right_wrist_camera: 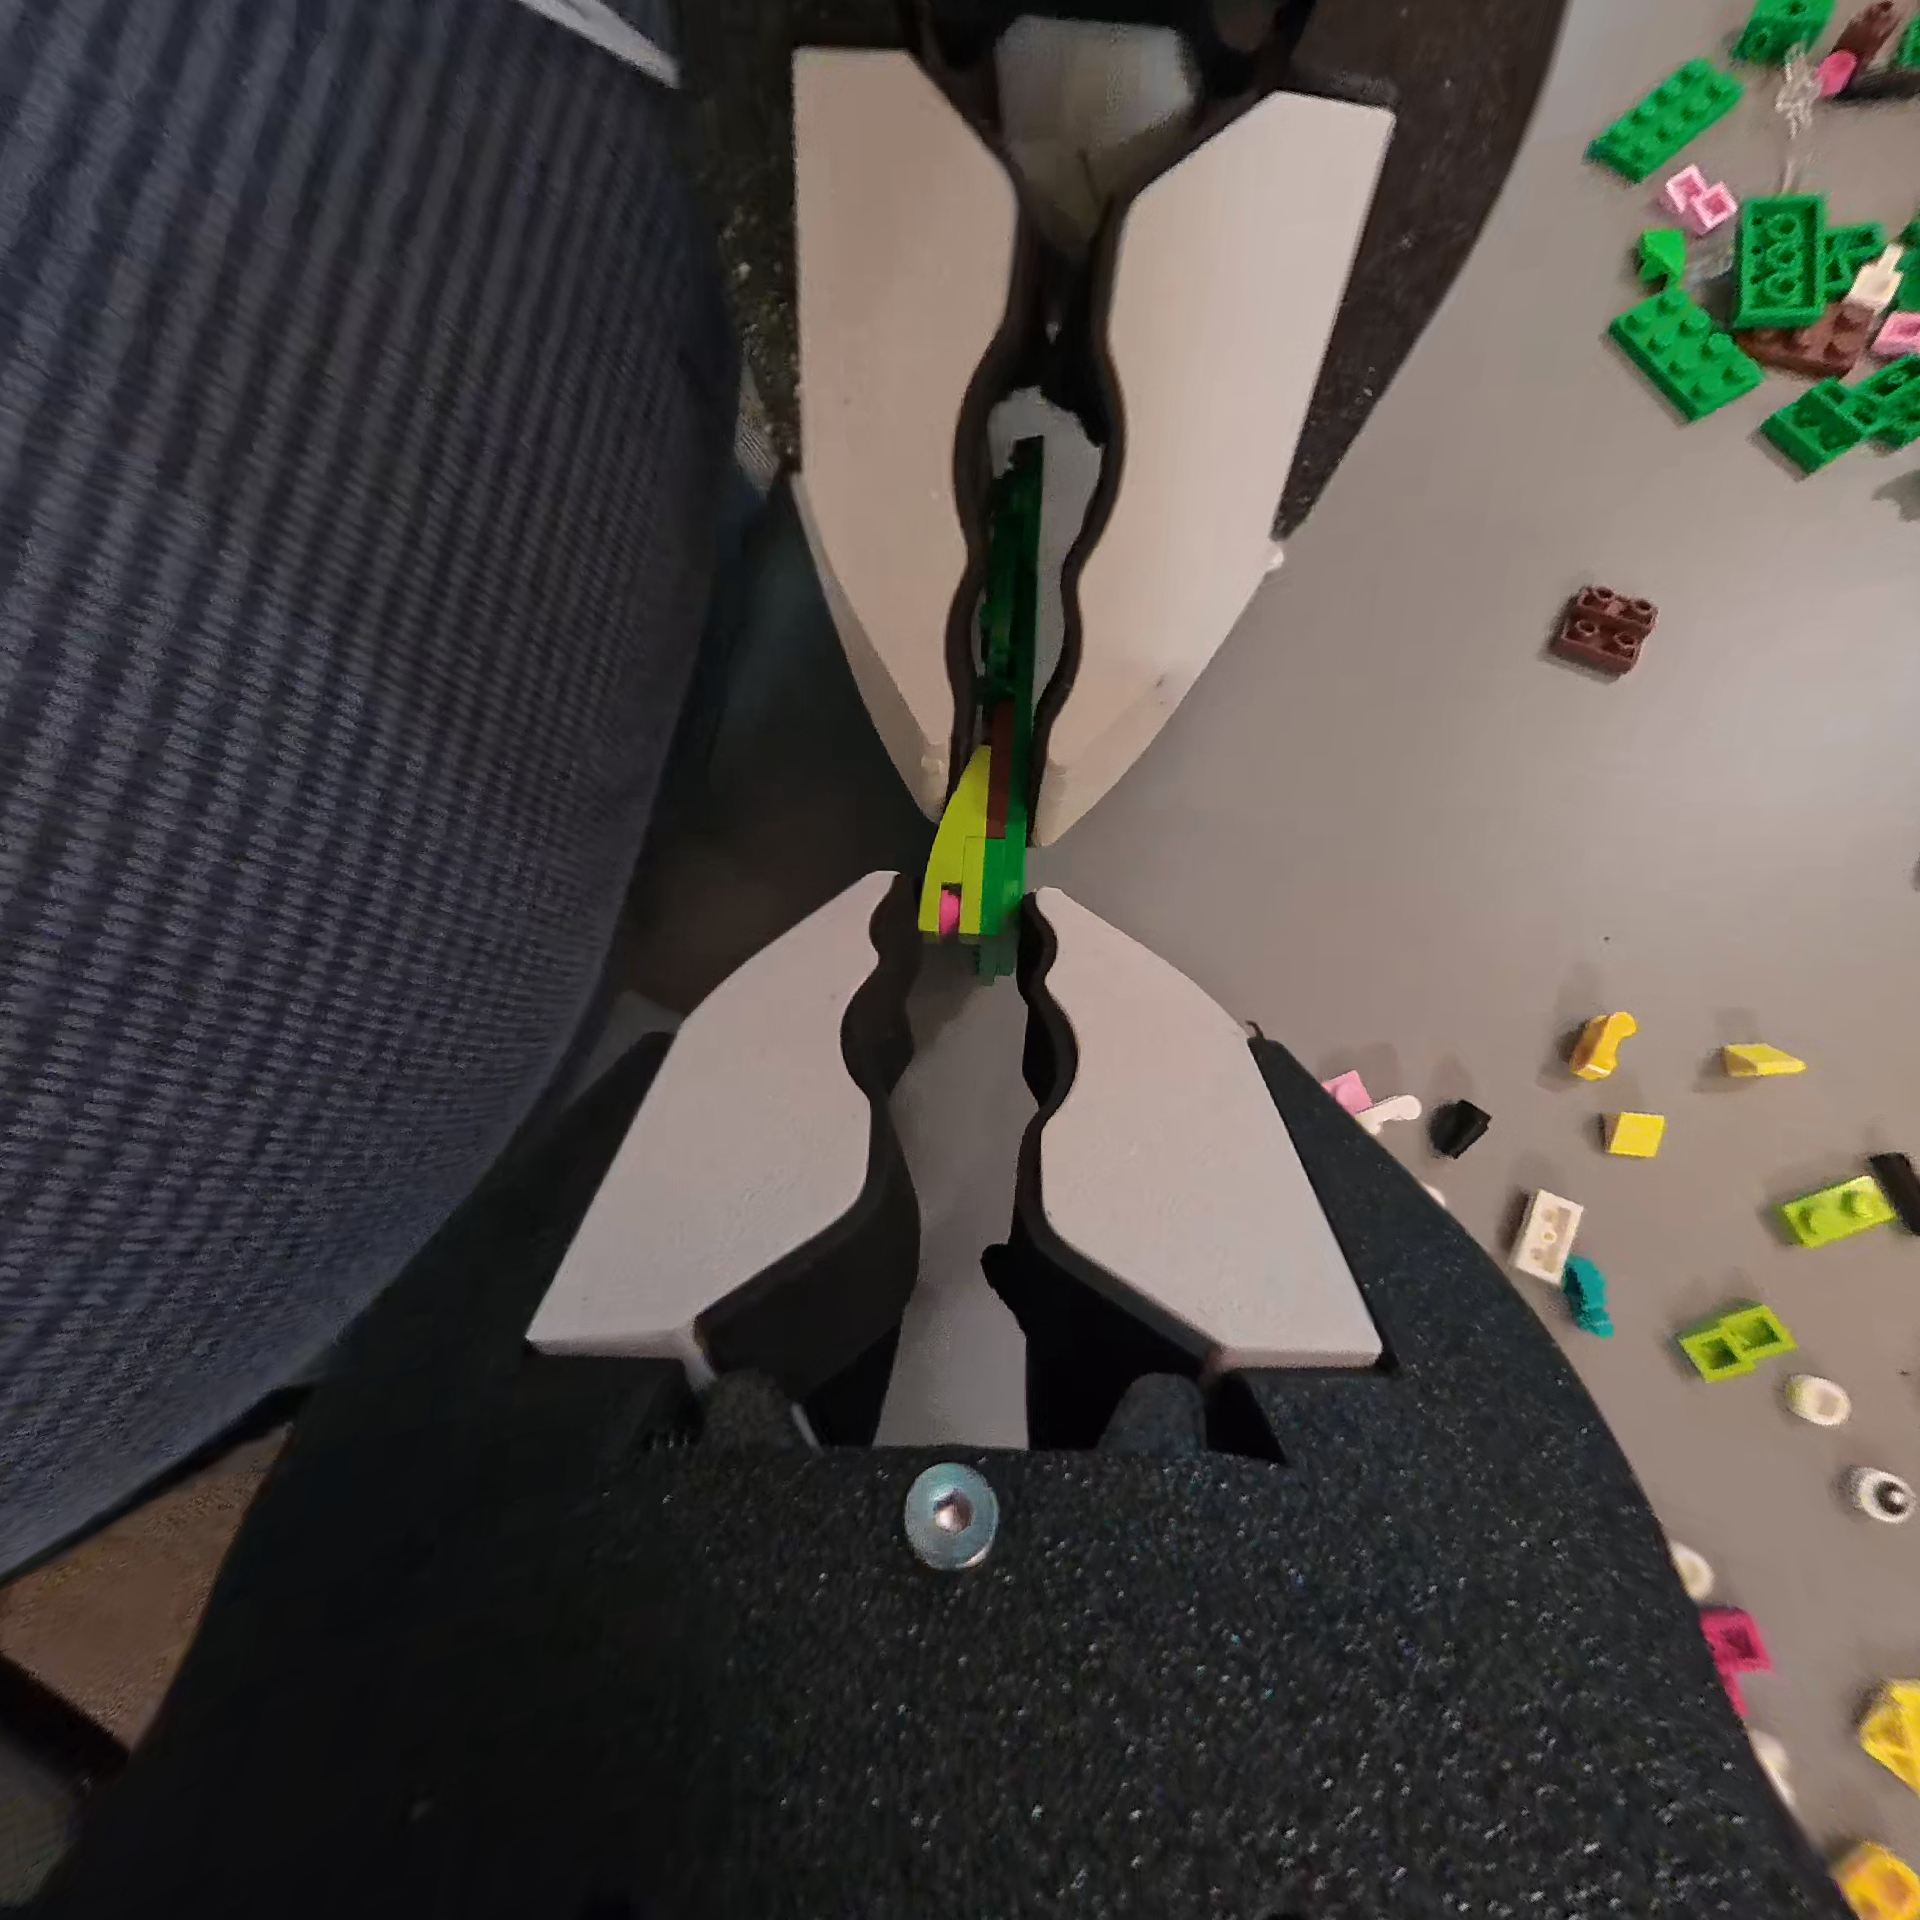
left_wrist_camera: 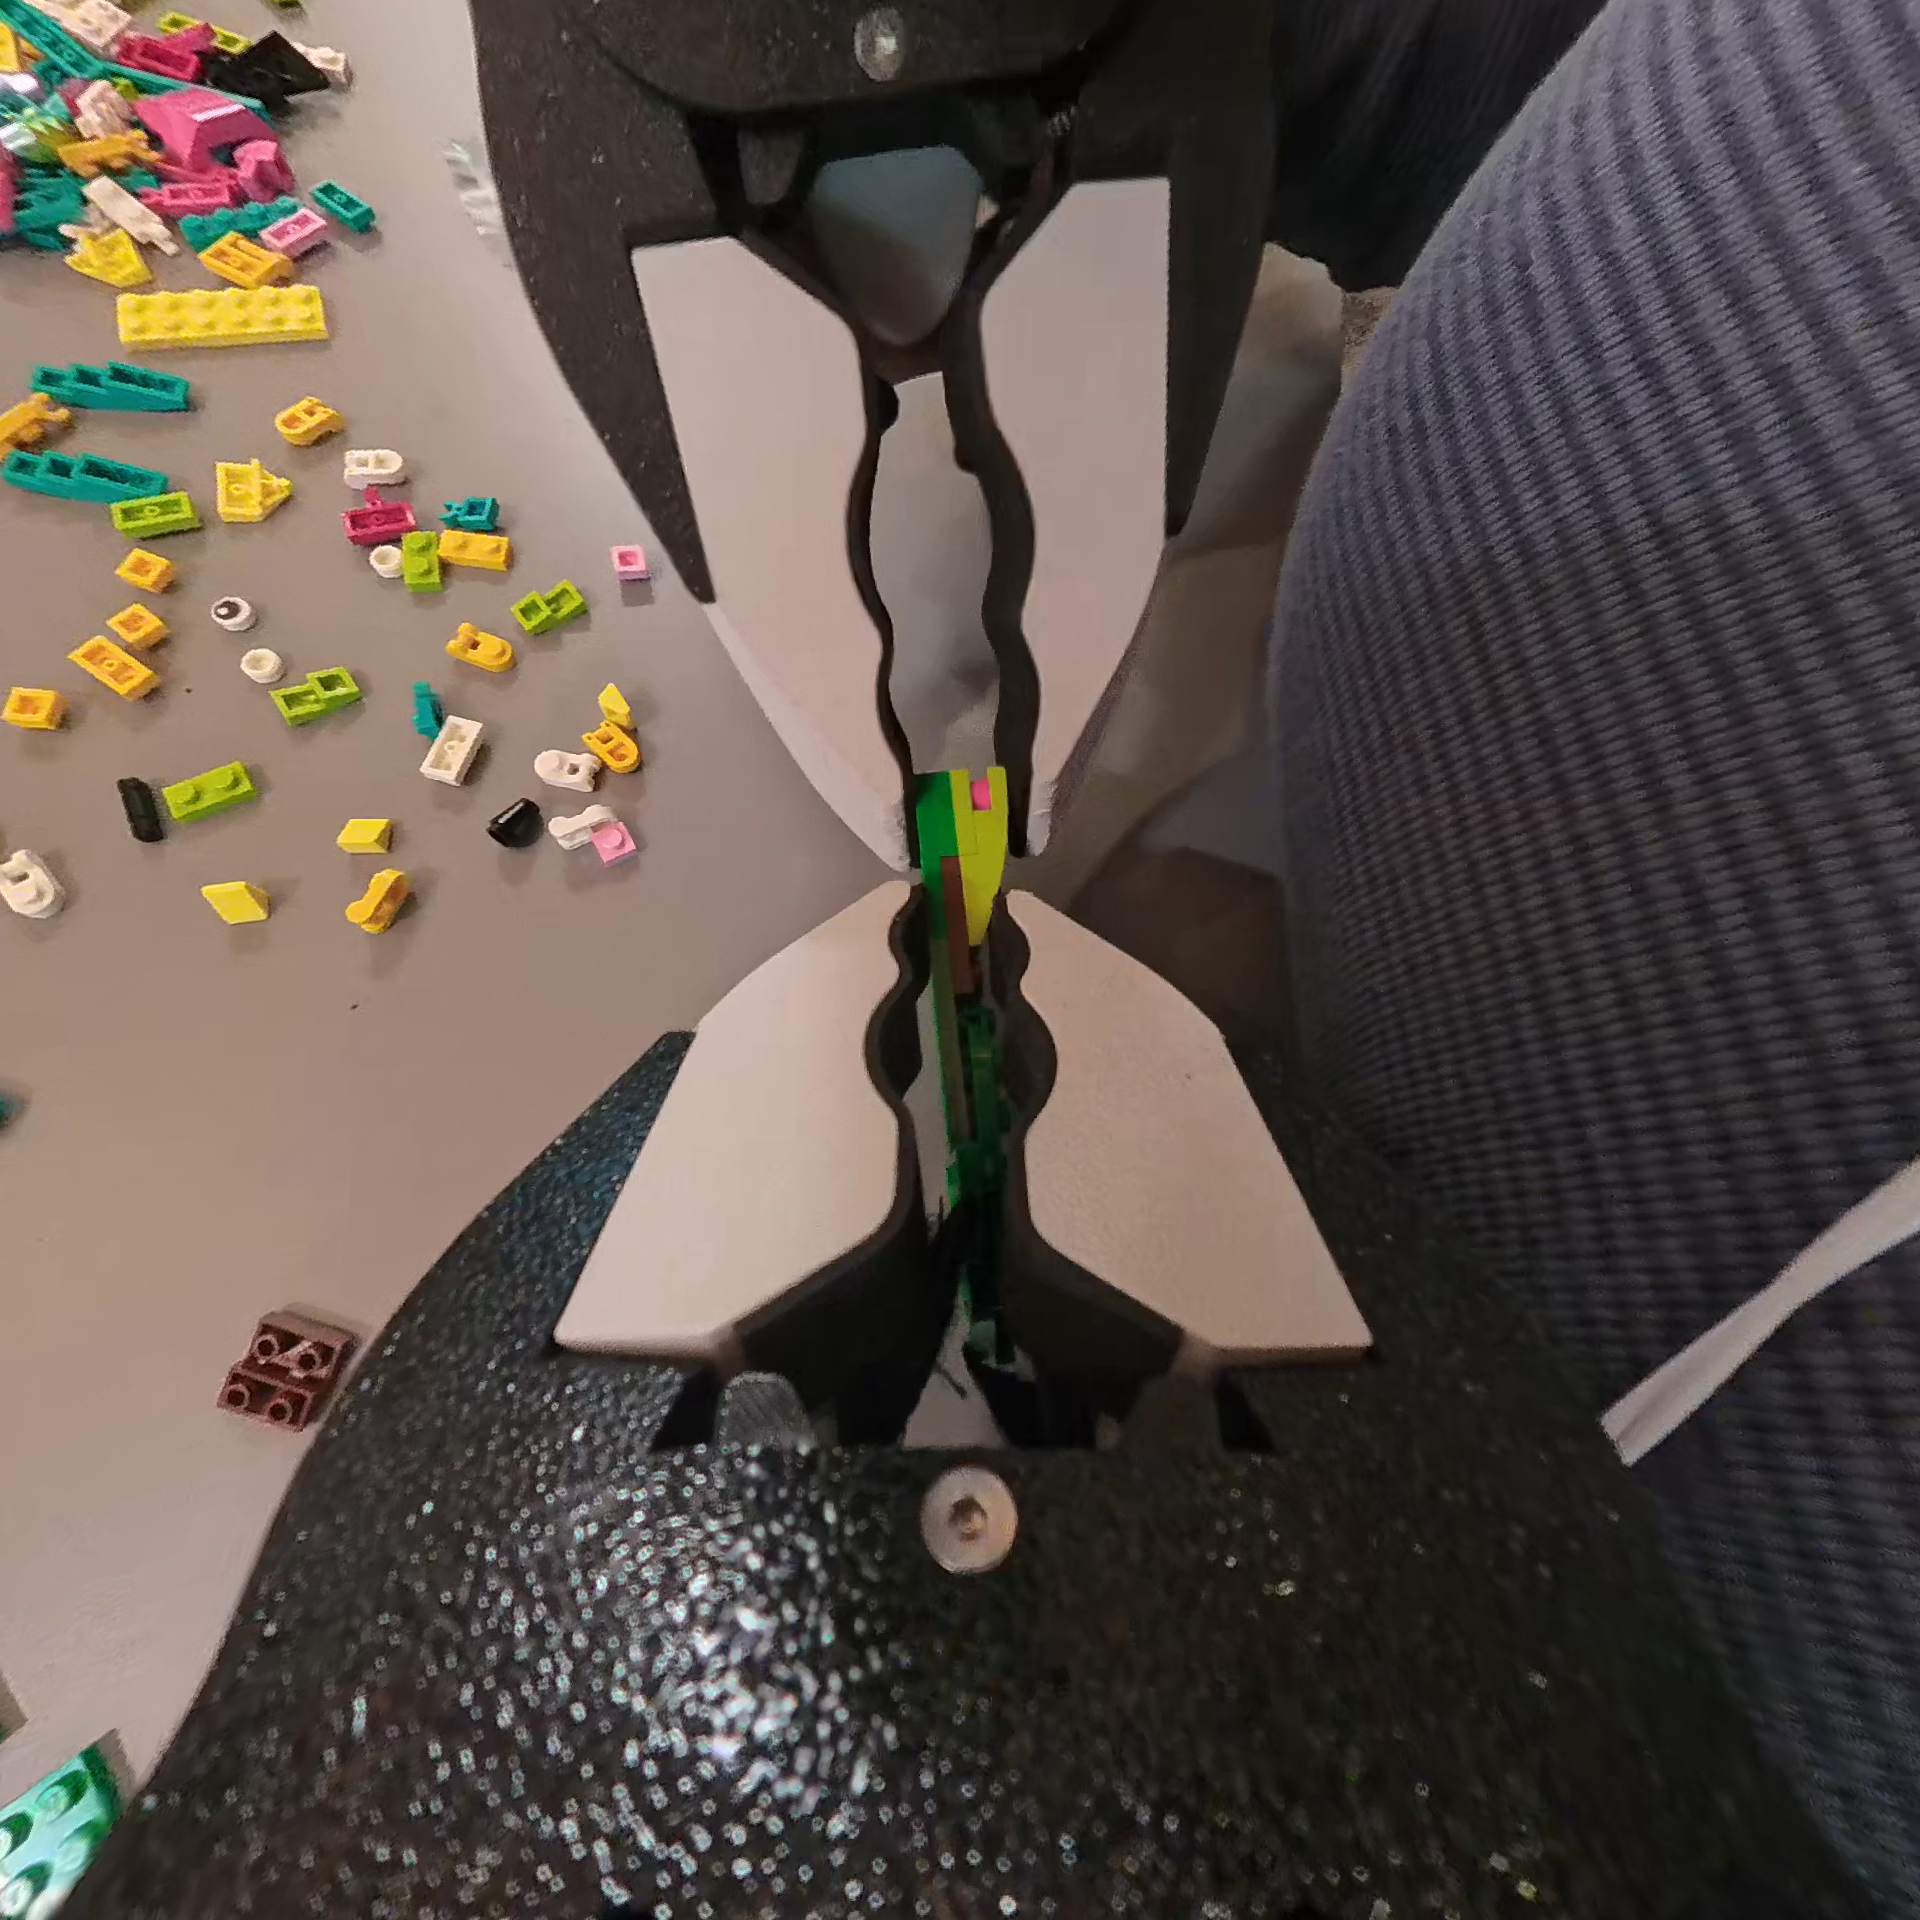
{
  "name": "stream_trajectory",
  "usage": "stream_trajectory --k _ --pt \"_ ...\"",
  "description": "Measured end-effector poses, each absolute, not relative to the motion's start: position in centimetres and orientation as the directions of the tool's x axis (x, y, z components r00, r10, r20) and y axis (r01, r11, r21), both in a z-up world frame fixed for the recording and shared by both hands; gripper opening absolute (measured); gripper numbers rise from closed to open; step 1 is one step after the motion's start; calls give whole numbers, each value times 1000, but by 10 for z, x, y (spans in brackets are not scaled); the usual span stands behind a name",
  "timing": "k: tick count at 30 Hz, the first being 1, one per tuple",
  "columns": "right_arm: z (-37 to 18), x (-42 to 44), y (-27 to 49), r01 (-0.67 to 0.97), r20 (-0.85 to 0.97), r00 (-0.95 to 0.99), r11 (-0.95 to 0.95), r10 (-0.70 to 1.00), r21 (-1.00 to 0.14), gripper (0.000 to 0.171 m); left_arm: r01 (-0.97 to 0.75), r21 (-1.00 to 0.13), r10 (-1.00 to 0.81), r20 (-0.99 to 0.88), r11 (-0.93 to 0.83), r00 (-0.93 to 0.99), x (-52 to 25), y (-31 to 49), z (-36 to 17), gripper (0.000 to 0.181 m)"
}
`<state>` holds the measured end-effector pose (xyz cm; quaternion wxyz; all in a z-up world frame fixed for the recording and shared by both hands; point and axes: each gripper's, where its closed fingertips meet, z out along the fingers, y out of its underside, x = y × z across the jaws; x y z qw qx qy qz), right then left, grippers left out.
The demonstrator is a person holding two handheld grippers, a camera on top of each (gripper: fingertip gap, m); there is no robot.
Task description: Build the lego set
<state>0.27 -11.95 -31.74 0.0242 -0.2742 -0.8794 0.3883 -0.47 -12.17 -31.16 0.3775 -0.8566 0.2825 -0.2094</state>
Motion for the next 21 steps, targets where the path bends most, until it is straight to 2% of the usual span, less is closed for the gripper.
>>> stream_trajectory --k 5,6,9,11,12,13,14,16,17,19,21 --pt "-318 2 -119 466 -188 -846 521 499 -715 17 -318 -786 -646 132 -530 752 -6 -120 -311 12" --pt "-318 1 -119 478 -204 -837 499 508 -723 17 -328 -783 -643 118 -529 757 -9 -122 -312 27" --pt "-315 -5 -113 488 -223 -811 417 541 -766 17 -304 -762 -590 124 -571 797 -25 -129 -319 52" --pt "-309 -8 -110 491 -253 -797 345 548 -800 17 -232 -768 -559 191 -597 807 -31 -132 -321 45" --pt "-306 -9 -109 495 -273 -793 313 545 -811 17 -170 -789 -544 234 -591 806 -31 -131 -316 36" --pt "-303 -9 -108 501 -295 -789 286 538 -817 17 -101 -810 -534 281 -577 797 -32 -130 -310 16" --pt "-299 -10 -108 501 -310 -787 261 533 -825 17 -33 -826 -524 325 -562 787 -33 -128 -304 10" --pt "-291 -16 -105 498 -323 -777 213 540 -841 18 84 -825 -498 415 -559 762 -36 -126 -299 9" --pt "-289 -21 -101 486 -307 -768 200 563 -851 24 165 -809 -471 479 -564 741 -37 -123 -296 9" --pt "-279 -34 -87 417 -228 -739 163 634 -894 37 334 -747 -389 609 -575 692 -47 -118 -294 8" --pt "-263 -48 -67 291 -131 -684 104 718 -951 38 515 -638 -324 753 -573 572 -58 -115 -292 9"
